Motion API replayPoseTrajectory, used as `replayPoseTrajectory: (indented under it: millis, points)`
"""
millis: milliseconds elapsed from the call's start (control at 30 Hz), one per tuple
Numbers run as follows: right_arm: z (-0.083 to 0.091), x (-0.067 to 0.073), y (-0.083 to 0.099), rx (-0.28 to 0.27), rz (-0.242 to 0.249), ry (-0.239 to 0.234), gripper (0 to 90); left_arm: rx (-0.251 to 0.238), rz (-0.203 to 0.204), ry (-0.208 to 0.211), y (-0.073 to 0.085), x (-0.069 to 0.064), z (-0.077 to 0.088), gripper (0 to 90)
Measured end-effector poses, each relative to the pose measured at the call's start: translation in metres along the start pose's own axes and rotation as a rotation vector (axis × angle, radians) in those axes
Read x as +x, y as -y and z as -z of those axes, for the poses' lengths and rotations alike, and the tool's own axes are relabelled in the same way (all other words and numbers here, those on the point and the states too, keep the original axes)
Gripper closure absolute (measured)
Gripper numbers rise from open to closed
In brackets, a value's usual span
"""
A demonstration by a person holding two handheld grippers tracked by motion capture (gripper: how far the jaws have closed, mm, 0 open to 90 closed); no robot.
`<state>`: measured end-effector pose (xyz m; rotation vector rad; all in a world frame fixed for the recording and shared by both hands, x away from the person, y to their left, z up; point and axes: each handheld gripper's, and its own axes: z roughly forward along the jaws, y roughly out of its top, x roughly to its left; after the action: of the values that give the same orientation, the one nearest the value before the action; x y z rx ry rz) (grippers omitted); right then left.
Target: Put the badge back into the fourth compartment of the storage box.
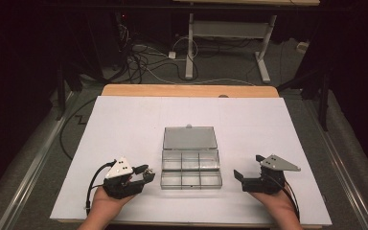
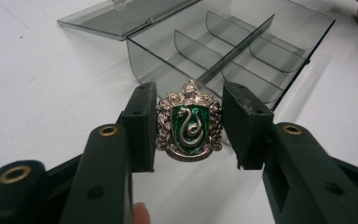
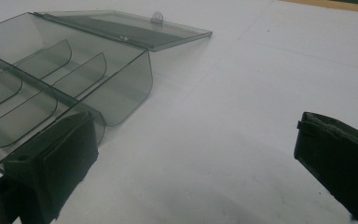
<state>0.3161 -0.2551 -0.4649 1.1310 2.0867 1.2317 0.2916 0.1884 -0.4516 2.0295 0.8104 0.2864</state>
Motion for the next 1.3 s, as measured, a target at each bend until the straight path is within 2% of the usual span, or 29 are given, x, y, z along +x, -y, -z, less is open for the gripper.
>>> replayPoseTrajectory:
  millis: [833, 1300]
  points:
    - [0.0, 0.001, 0.0, 0.007, -0.002, -0.006, 0.3, 0.0, -0.046, 0.039, -0.015, -0.014, -0.015, 55.5]
    - [0.0, 0.001, 0.0, 0.008, -0.009, -0.006, 0.3, 0.0, -0.068, 0.059, -0.027, -0.025, -0.033, 55.4]
